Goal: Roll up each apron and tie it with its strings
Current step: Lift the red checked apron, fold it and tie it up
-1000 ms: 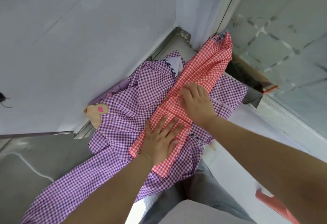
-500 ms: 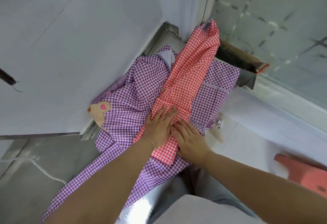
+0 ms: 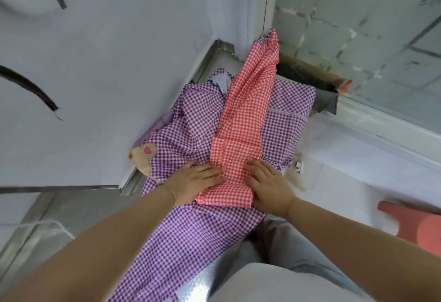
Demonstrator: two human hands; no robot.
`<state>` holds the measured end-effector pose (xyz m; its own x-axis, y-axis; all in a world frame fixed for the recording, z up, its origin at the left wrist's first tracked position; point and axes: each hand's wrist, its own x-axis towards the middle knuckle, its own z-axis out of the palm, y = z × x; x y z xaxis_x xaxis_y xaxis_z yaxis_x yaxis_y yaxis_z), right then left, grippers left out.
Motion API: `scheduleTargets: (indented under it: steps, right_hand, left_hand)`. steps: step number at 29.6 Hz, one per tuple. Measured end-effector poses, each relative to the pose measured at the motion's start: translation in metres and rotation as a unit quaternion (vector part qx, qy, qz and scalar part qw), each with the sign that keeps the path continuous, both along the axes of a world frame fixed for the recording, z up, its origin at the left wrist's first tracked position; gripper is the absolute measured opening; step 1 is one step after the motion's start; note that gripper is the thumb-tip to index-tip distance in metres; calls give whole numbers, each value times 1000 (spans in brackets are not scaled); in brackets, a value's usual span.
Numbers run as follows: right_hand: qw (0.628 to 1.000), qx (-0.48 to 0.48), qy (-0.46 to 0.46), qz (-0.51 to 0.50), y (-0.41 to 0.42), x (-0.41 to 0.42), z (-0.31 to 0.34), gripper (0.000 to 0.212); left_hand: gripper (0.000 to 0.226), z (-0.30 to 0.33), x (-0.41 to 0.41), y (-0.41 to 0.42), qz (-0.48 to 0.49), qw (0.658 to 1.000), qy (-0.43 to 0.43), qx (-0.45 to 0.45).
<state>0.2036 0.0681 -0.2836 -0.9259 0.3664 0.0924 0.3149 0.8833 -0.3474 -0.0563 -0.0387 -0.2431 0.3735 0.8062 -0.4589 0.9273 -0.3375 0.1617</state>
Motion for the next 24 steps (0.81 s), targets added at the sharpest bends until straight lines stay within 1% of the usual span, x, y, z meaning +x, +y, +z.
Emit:
scheduleTargets:
  steps: [2,3,4,5,6,7,8,9,10,11,12,13,14,16,18,19,20,21,22,23,24]
  right_hand:
    - [999,-13,-22,-19,-14,-2,5,51]
    - [999,-33,-16,-36,-19,-1,6,50]
    - [995,-74,-6,-69,-21,-1,10,48]
    - [983,-138,3,-120,-20,-3,14,48]
    - [960,-215,3,-178,-16,-6,19,50]
    - [931,-288,-6,-226,-12,-12,24,50]
    - [903,-338,-15,-266,-8,-17,28,47]
    - [880,-369,-20,-298,-3,-23,33,41]
    - [860,-395,-31,-322,0,-27,36,36]
    - [844,-414,-38,-339,2,-30,38,36]
    - [831,-429,-37,-352,6,-32,39,38]
    - [816,-445,-42,-366,9,-33,40,41]
    - [804,-456,-42,-379,11,-34,42,41]
    - [790,-468,-43,-394,14,-36,42,41]
    - [774,-468,-23,-426,15,-38,45,41]
    - [780,-435,-9,-450,13,-38,48,43]
    - [816,-352,6,-458,10,-39,48,44]
    - [872,-221,27,-436,6,-40,47,42]
    - [924,-85,49,-370,3,-40,42,36]
    - [958,11,58,-279,-2,-39,35,31]
    - [978,60,37,-197,-5,-37,27,30]
  left_hand:
    - [68,0,-2,3,20,999,-30,-12]
    - [64,-1,-2,4,38,998,-49,-17]
    - [59,-2,-2,7,64,995,-66,-34]
    - [57,3,0,12,102,989,-86,-59]
    - [55,8,2,17,162,974,-128,-93]
    - [50,15,4,23,242,942,-188,-134]
    - [40,22,9,29,327,895,-253,-168]
    - [30,23,10,35,395,852,-289,-187]
    - [24,19,14,41,450,819,-304,-187]
    - [30,15,18,45,496,796,-298,-177]
    - [46,11,21,49,530,783,-287,-156]
    - [62,4,23,50,550,782,-262,-134]
    - [65,1,26,53,557,789,-229,-121]
    - [49,-2,33,59,548,817,-149,-97]
    - [48,3,45,69,532,840,-78,-76]
    - [48,4,49,75,526,846,-47,-67]
    - [48,4,52,78,527,847,-22,-61]
    - [47,4,55,81,527,848,-4,-54]
    - [47,3,55,83,533,845,4,-45]
    - [47,1,55,84,536,843,5,-38]
    - [48,-2,54,86,536,843,7,-36]
